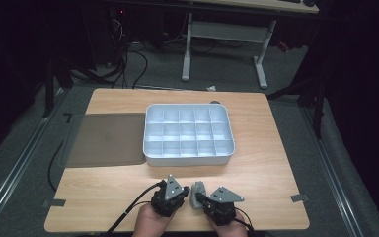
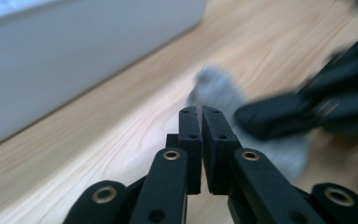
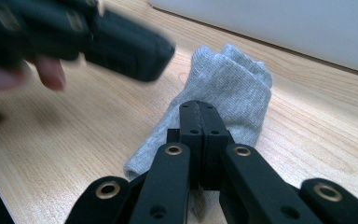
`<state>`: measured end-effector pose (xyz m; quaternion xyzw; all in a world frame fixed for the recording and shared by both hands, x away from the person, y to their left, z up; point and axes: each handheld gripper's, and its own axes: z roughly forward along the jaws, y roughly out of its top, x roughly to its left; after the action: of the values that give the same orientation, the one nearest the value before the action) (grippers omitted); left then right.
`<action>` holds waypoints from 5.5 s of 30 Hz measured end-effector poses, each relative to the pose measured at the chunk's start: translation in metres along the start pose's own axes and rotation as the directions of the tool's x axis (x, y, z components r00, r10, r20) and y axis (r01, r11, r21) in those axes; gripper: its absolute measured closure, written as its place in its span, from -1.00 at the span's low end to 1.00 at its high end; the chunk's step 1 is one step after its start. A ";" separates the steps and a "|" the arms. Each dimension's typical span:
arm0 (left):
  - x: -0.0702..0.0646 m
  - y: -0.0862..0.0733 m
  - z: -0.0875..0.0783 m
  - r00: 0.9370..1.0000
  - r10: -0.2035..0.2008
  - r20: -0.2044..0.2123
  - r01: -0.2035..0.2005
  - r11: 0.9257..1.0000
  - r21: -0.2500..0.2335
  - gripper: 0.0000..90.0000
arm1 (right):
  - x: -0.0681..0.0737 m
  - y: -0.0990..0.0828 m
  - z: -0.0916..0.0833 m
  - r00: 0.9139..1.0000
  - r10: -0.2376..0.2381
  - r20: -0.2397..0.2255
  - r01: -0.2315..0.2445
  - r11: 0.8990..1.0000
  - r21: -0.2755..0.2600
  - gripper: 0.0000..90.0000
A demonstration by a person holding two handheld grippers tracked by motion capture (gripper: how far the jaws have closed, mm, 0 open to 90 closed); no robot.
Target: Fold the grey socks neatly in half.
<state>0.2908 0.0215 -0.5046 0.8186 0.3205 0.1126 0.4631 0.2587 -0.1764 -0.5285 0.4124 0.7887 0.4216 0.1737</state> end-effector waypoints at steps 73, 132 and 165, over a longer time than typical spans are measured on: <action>0.004 -0.008 0.022 1.000 -0.008 0.009 0.008 1.000 -0.011 1.00 | -0.020 0.003 -0.003 0.974 0.203 -0.100 -0.195 0.977 0.086 0.07; 0.099 -0.050 -0.081 0.966 -0.102 -0.237 0.079 0.992 -0.102 0.13 | -0.028 0.042 -0.007 0.997 -0.080 -0.009 0.080 0.963 0.258 0.60; 0.103 -0.057 -0.084 0.974 -0.130 -0.184 0.107 0.986 -0.131 -0.08 | -0.090 0.038 -0.037 0.994 -0.045 0.098 0.002 0.916 0.400 0.60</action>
<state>0.3058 0.1646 -0.5176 0.7540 0.4047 0.1822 0.4843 0.3083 -0.2559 -0.4825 0.4512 0.8528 0.2273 0.1323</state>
